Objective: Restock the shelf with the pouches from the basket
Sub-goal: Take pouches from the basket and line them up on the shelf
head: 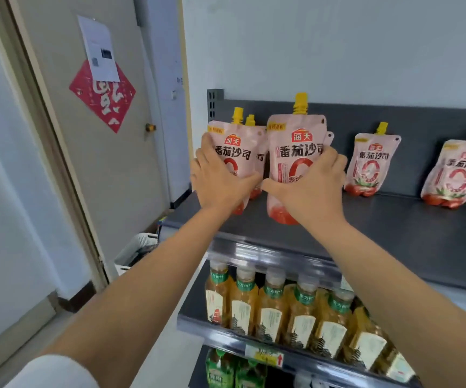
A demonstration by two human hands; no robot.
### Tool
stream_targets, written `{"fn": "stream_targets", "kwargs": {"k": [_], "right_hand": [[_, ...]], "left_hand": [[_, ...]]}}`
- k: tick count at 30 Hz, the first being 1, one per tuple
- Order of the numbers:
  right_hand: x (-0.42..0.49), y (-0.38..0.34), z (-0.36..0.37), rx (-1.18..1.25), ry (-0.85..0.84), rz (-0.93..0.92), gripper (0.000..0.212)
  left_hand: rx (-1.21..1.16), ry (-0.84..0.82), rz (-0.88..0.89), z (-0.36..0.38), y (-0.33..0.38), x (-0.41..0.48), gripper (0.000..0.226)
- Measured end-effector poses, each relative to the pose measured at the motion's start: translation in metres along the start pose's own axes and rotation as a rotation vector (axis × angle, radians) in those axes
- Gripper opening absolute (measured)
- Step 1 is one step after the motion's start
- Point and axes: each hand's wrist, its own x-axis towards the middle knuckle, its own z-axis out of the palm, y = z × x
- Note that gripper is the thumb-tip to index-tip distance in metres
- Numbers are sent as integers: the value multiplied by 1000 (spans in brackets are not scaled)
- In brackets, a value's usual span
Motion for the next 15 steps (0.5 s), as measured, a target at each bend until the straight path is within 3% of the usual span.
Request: {"fn": "stream_targets", "kwargs": {"k": [8,15], "right_hand": [[2,24,34,-91,-27,96,103],[-1,19,57,-132,21,153,100]], "left_hand": [[-43,-81,-10,61,-20,20,112],[-47,-253,79,49,-47,34,126]]}}
